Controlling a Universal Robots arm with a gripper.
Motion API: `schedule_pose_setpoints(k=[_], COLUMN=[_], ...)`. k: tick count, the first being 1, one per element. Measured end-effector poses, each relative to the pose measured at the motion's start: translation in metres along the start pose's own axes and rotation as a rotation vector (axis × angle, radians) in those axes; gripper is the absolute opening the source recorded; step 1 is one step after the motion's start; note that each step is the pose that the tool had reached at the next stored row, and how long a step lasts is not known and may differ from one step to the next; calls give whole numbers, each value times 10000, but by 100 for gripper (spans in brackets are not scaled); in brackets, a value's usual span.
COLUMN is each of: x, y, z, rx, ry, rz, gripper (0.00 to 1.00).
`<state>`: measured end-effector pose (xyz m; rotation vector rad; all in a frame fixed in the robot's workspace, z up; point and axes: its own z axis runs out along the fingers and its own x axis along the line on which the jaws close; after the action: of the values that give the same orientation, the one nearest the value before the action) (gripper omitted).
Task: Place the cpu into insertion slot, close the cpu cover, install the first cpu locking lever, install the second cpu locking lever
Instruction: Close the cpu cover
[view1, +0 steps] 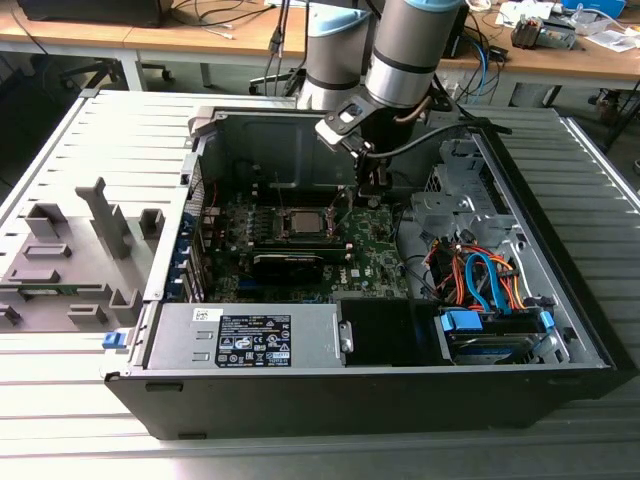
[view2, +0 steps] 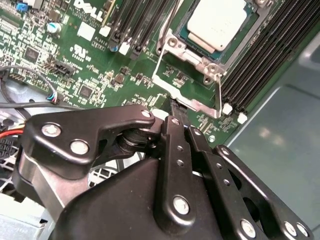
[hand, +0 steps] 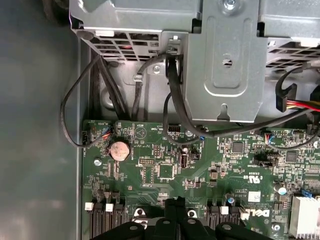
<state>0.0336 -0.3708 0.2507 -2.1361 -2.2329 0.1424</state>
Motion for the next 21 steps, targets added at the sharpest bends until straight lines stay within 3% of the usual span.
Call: schedule_pose_setpoints(k=[13,15,16,21], x=[3,5,7,2], y=[-106,-166,-254,-273], z=[12,18,27,29], rx=[0,0,0,0], ry=[-1,0,-1,-1], rz=[1,0,0,-3], gripper=[11,11,11,11])
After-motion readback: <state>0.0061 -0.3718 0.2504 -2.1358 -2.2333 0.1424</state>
